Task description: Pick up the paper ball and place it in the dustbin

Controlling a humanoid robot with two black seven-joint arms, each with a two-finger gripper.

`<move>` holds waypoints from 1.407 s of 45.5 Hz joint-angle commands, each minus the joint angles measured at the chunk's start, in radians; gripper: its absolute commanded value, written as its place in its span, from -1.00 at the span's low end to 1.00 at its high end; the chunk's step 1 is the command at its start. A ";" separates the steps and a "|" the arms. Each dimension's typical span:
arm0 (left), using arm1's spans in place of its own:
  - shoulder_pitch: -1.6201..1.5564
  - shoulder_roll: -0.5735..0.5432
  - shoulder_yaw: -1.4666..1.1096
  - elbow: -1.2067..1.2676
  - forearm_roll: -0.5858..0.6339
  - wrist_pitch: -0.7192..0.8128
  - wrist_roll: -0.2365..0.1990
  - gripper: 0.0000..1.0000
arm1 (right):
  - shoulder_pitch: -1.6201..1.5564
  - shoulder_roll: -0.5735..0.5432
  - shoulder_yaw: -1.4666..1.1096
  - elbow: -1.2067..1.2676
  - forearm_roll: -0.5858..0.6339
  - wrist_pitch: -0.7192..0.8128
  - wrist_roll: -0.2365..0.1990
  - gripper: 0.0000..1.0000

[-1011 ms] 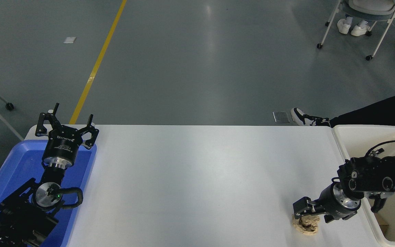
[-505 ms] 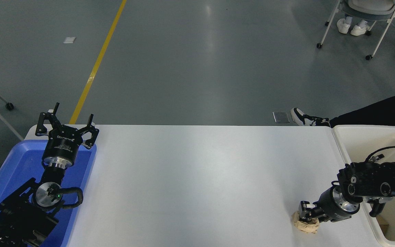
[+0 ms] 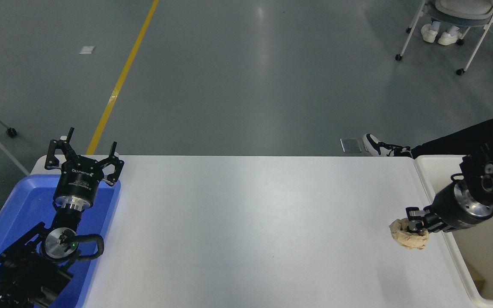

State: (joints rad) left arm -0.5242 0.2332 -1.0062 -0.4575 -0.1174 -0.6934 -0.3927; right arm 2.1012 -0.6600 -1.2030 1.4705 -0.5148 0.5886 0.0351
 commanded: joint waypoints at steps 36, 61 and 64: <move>0.001 0.000 0.000 0.000 -0.001 0.000 0.000 1.00 | 0.320 -0.121 -0.162 -0.107 -0.065 0.197 0.002 -1.00; 0.001 0.000 0.000 0.000 -0.001 0.000 -0.002 1.00 | -0.745 -0.333 0.531 -0.728 -0.220 0.019 0.006 -1.00; 0.001 0.000 0.000 -0.001 -0.001 0.000 -0.002 1.00 | -0.878 -0.299 0.611 -0.780 -0.217 -0.064 0.005 -1.00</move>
State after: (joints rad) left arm -0.5235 0.2331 -1.0064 -0.4574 -0.1181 -0.6934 -0.3941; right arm 1.7061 -0.9691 -0.8921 0.9097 -0.7154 0.7022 0.0408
